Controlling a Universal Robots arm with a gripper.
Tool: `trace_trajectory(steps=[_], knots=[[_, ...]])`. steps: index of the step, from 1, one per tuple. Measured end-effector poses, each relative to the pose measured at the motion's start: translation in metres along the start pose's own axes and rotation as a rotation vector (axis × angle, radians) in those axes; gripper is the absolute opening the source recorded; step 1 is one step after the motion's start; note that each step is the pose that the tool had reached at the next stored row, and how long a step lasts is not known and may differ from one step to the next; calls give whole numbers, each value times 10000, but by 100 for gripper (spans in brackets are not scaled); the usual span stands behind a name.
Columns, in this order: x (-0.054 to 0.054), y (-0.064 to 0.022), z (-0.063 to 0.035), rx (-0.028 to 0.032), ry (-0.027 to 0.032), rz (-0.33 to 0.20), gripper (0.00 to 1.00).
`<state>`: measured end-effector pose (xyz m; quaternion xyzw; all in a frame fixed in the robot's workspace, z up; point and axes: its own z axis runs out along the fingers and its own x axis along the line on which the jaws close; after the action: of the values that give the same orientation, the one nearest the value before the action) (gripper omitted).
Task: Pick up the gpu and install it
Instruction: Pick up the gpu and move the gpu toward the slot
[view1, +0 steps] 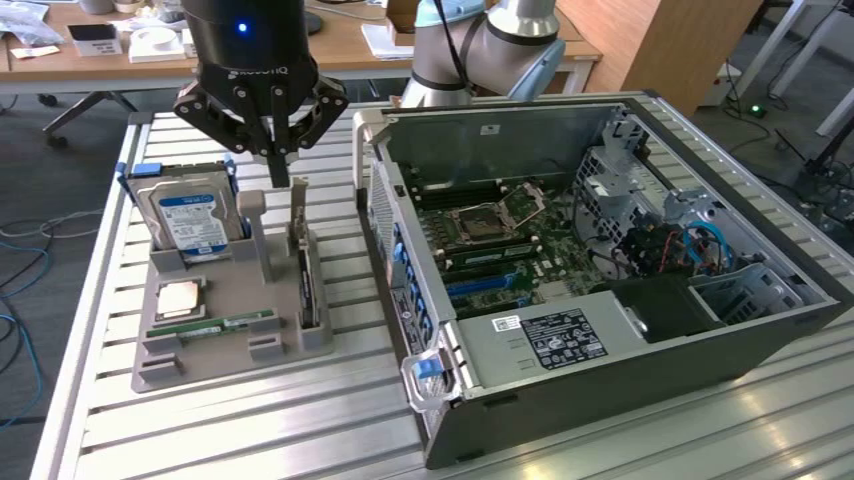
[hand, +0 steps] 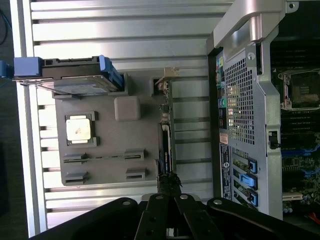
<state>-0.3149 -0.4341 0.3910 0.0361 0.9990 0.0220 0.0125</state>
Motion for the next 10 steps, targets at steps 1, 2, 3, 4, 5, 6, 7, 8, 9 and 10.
trace_trajectory(steps=[1,2,3,4,5,6,7,8,9,10], knots=[[0,0,0,0,0,0,11],[0,0,0,0,0,0,17],[0,0,0,0,0,0,23],[0,0,0,0,0,0,23],[0,0,0,0,0,0,29],[0,0,0,0,0,0,35],[0,0,0,0,0,0,35],[0,0,0,0,-1,0,41],[0,0,0,0,0,0,41],[0,0,0,0,0,0,47]])
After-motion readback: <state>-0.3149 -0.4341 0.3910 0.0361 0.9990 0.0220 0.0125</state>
